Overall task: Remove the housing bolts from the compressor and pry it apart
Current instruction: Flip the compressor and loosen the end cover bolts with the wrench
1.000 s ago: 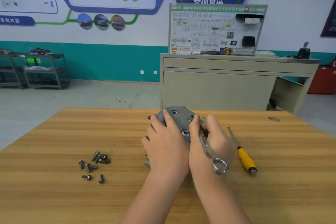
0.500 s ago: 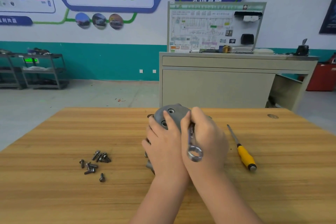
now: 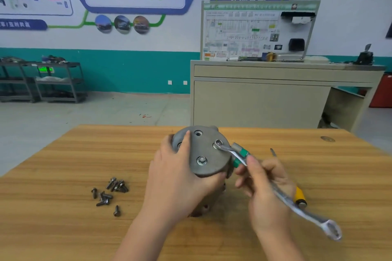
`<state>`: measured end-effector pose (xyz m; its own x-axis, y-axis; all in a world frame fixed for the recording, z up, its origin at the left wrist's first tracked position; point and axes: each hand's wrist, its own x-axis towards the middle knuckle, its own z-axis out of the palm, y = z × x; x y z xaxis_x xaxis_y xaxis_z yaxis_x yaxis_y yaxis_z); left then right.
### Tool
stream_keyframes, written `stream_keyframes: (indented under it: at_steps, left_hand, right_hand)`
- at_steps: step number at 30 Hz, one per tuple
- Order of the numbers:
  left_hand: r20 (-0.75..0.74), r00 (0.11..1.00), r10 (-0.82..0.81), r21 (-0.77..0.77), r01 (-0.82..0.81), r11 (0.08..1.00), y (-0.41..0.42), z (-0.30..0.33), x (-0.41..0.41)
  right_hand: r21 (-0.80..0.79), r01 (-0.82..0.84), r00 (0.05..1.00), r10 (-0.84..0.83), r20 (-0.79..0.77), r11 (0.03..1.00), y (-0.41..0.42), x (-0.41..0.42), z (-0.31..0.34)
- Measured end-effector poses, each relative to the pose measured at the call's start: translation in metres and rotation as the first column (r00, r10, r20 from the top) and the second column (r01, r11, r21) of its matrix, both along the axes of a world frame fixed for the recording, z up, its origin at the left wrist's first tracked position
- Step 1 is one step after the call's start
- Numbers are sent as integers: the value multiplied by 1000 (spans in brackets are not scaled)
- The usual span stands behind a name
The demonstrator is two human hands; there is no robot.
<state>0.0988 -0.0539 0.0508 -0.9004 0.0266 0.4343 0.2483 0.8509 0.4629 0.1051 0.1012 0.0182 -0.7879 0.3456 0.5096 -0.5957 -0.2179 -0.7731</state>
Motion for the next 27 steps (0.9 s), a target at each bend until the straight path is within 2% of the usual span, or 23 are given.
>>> stream_keyframes:
  at_steps: [1, 3, 4, 6, 8, 10, 12, 13, 15, 17, 19, 20, 22, 25, 27]
  left_hand:
    - [9, 998, -64, -18, 65, 998, -8, 1, -5]
    - [31, 981, -193, -49, 194, 980, -20, 3, -15]
    - [40, 969, -243, -55, 245, 968, -25, 4, -20]
    - [58, 945, -322, -48, 325, 945, -34, 8, -29]
    - [59, 926, -372, -44, 375, 926, -42, 10, -34]
    - [58, 918, -392, -40, 394, 918, -48, 11, -38]
    - [57, 918, -393, -9, 395, 919, -51, 9, -38]
    - [63, 924, -377, 12, 378, 926, -51, 8, -36]
    - [67, 949, -307, 42, 305, 952, -48, 3, -28]
    - [27, 980, -195, 38, 194, 980, -40, -3, -20]
    - [-25, 997, -69, 36, 70, 997, -26, -7, -13]
    - [-41, 999, -11, 34, 12, 999, -17, -8, -9]
    - [-52, 994, 91, 22, -90, 996, -2, -9, -4]
    - [-41, 983, 181, -33, -182, 983, 16, -9, -1]
    - [-48, 977, 208, -75, -211, 975, 26, -9, -1]
  right_hand:
    - [-117, -154, 987, 159, 36, 981, 10, -3, 6]
    - [-305, -369, 880, 436, 188, 878, 35, -17, 19]
    - [-387, -444, 776, 563, 285, 808, 46, -26, 27]
    - [-561, -533, 543, 765, 347, 633, 60, -46, 41]
    - [-636, -532, 403, 828, 390, 559, 65, -65, 54]
    - [-654, -546, 371, 851, 371, 523, 64, -79, 63]
    - [-627, -566, 441, 839, 318, 535, 58, -83, 70]
    - [-599, -558, 507, 808, 302, 574, 54, -83, 73]
    - [-485, -484, 701, 654, 283, 728, 44, -75, 78]
    - [-300, -334, 899, 397, 183, 894, 32, -54, 70]
    - [-80, -81, 994, 87, 68, 993, 13, -27, 52]
    - [6, 52, 999, -52, 13, 999, 3, -18, 42]
    - [85, 227, 973, -222, -61, 970, -14, -9, 26]
    - [191, 391, 917, -362, -167, 900, -25, -6, 19]
    - [314, 507, 856, -427, -292, 803, -23, -4, 20]
